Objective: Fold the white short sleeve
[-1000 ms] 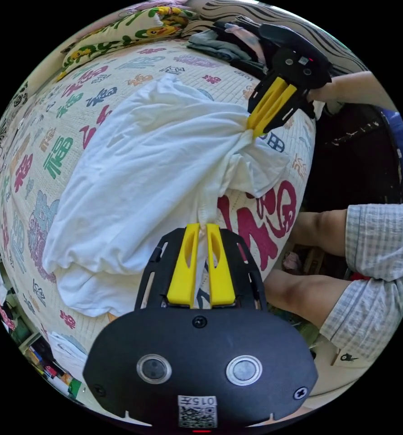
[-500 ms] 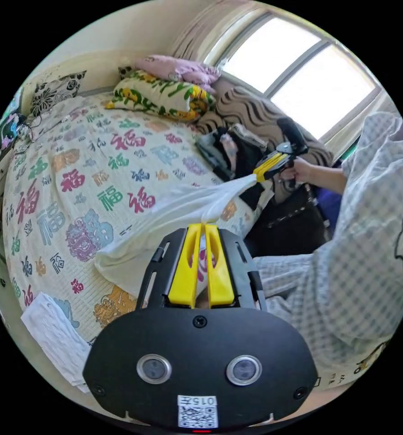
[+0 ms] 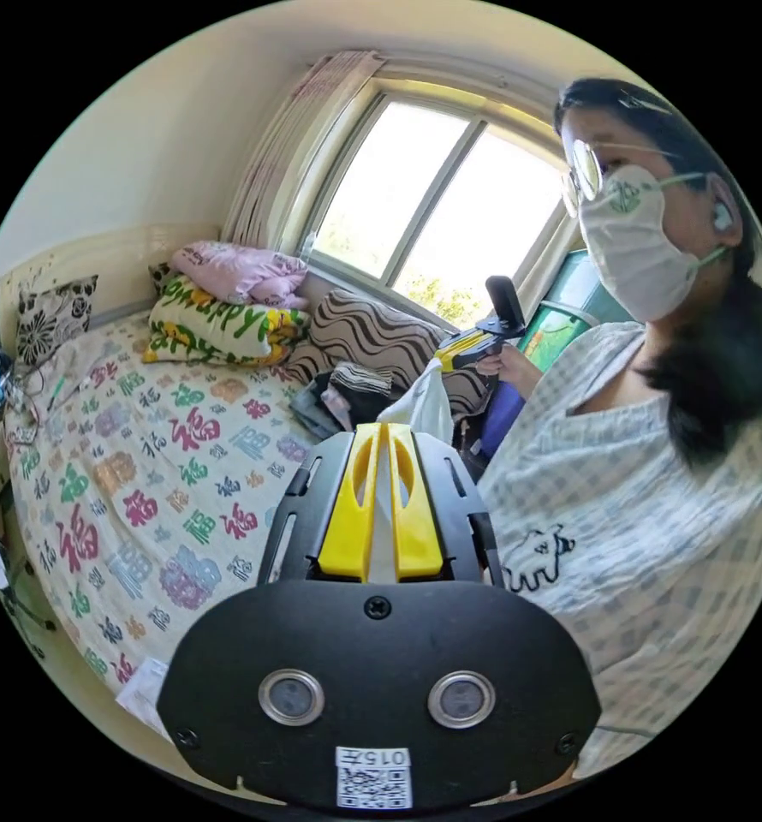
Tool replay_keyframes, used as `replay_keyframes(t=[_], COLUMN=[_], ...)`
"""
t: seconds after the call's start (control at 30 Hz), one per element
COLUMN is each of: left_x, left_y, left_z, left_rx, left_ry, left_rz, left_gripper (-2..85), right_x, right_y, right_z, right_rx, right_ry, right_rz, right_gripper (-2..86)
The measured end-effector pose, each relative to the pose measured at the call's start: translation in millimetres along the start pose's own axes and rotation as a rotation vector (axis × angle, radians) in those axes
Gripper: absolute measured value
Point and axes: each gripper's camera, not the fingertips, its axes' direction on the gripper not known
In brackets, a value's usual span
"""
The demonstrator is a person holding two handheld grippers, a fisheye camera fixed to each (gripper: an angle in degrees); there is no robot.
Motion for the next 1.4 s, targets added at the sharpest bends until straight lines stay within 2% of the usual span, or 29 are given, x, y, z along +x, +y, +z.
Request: replay_keyframes(t=[0.2, 0.3, 0.37, 0.43, 0.5, 0.6, 0.67, 0.77, 0.93, 1.03, 1.1, 1.13, 1.23, 1.33, 1.4], left_x=[-126.1, -222.2, -285.1, -310.2, -316.4, -307.5, -288.2, -259.3, -270.9, -287.9, -293.1, -296.7, -304.0, -308.4, -308.1], left_y=[-43.8, -50.7, -28.1, 9.1, 56.4, 157.1, 237.7, 297.4, 321.4, 321.2, 324.9, 327.2, 328.6, 329.7, 330.8], left_z=[61.5, 115.3, 150.7, 166.3, 181.4, 212.6, 236.6, 263.1, 287.5, 297.2, 291.6, 282.3, 241.9, 200.1, 180.2], left_rx=[-0.093, -0.104, -0.089, -0.036, -0.039, -0.228, -0.310, -0.379, -0.326, -0.477, -0.481, -0.444, -0.376, -0.298, -0.326], left_ry=[-0.107, -0.235, -0.402, -0.399, -0.354, -0.317, -0.153, -0.046, -0.106, -0.207, -0.178, -0.132, -0.173, -0.124, -0.218], left_rz=[-0.007, -0.159, -0.364, -0.496, -0.530, -0.669, -0.878, -1.042, -1.133, -1.092, -1.065, -1.061, -1.037, -0.996, -0.969], left_gripper=[0.3, 1.1, 3.0, 4.5, 5.6, 8.0, 9.5, 10.7, 11.3, 7.6, 4.4, 2.2, 0.9, 0.4, 0.2], right_x=[144.3, 243.1, 306.7, 325.0, 333.3, 341.9, 344.4, 340.8, 349.1, 354.4, 359.0, 363.4, 381.0, 401.2, 411.0], right_y=[-66.5, -94.4, -85.8, -57.7, -13.5, 86.1, 166.3, 232.0, 239.5, 222.9, 219.8, 221.1, 239.8, 274.1, 298.4], right_z=[28.7, 76.7, 117.7, 138.7, 161.9, 203.1, 226.9, 238.9, 247.7, 257.7, 257.8, 251.6, 215.1, 170.5, 149.1], right_rx=[-0.082, -0.057, -0.063, -0.023, -0.057, -0.237, -0.353, -0.409, -0.437, -0.529, -0.596, -0.601, -0.501, -0.283, -0.221], right_ry=[0.017, 0.041, 0.039, -0.018, -0.077, -0.107, -0.195, -0.257, -0.257, -0.192, -0.130, -0.127, -0.197, -0.403, -0.340], right_rz=[0.072, 0.234, 0.453, 0.481, 0.478, 0.576, 0.743, 0.899, 0.850, 0.715, 0.677, 0.671, 0.750, 0.920, 1.034], right_gripper=[1.4, 2.5, 4.0, 5.0, 5.7, 6.5, 6.9, 7.6, 9.0, 7.6, 4.3, 2.6, 0.8, 0.0, -0.2])
